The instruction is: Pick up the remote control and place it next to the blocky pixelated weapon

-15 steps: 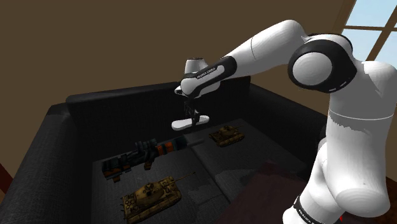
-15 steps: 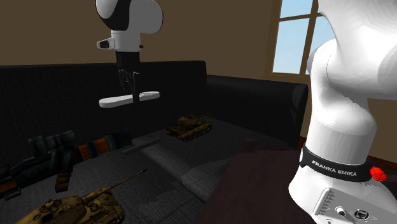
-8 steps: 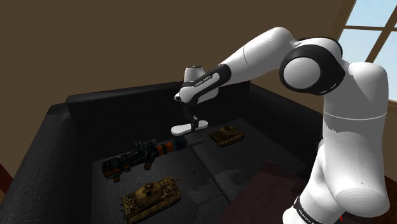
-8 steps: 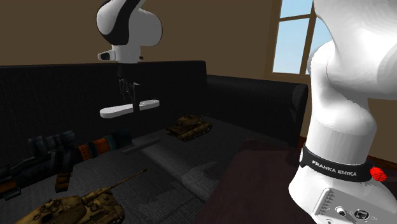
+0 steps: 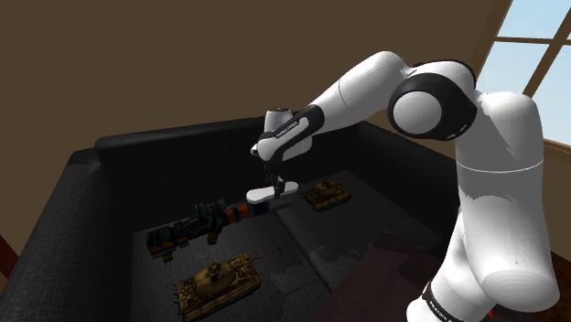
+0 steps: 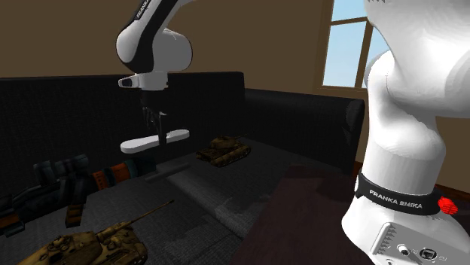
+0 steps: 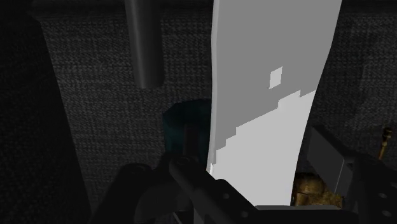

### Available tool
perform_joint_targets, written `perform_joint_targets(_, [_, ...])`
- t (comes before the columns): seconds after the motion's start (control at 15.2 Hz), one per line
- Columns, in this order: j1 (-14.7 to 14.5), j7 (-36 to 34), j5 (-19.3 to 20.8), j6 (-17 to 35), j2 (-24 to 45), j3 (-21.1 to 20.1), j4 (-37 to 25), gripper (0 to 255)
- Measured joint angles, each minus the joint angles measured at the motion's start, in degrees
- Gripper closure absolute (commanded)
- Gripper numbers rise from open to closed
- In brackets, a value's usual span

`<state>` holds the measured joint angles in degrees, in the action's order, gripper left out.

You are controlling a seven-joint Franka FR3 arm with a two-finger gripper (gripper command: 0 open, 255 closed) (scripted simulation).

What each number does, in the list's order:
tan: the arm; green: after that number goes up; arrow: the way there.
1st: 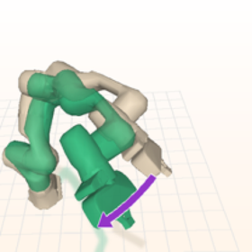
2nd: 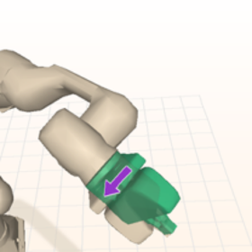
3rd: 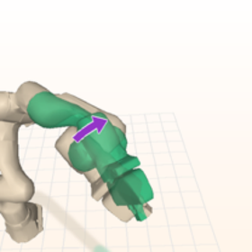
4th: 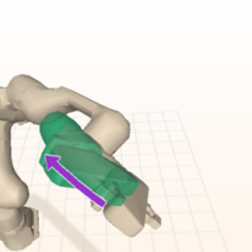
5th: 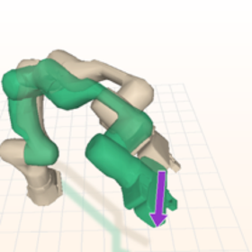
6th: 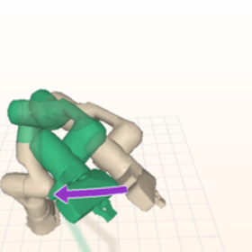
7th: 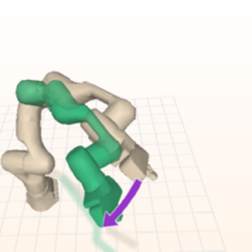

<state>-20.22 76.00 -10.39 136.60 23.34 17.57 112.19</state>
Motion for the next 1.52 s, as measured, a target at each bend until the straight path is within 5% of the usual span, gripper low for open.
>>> perform_joint_targets(1.52, [2.96, 3.65, -5.5, 12.82, 12.98, -4.16, -0.13, 255])
